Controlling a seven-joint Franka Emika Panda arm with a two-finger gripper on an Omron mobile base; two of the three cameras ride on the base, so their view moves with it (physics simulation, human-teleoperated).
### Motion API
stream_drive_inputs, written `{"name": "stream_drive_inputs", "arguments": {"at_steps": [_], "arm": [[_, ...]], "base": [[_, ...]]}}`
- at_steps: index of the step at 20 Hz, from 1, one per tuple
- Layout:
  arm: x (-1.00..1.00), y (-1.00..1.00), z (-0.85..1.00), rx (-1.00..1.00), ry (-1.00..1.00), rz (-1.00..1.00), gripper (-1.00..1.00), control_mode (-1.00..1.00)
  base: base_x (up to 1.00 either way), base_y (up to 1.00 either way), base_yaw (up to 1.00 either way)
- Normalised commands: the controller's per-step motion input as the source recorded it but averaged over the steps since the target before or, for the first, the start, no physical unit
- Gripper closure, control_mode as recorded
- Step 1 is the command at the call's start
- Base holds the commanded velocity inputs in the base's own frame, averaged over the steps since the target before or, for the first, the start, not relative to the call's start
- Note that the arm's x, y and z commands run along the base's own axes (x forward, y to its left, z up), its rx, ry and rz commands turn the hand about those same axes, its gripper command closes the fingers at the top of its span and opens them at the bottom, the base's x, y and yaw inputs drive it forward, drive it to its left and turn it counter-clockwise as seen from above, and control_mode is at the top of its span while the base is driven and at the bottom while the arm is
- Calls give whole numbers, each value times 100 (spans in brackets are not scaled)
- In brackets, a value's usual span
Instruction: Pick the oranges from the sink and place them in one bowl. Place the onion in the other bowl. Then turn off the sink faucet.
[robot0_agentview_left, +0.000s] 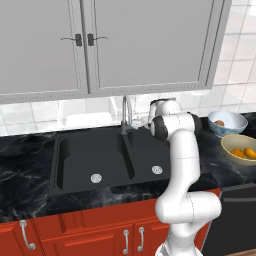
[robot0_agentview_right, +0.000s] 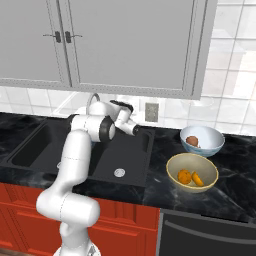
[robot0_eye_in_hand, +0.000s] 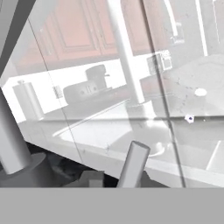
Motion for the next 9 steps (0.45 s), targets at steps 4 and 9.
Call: {"name": "stream_drive_inputs", "arguments": {"at_steps": [4,9], "arm": [[17,42,0,0,0,3,100,-100],[15,47,0,0,0,3,100,-100]], "base": [[0,0,0],[0,0,0]]}}
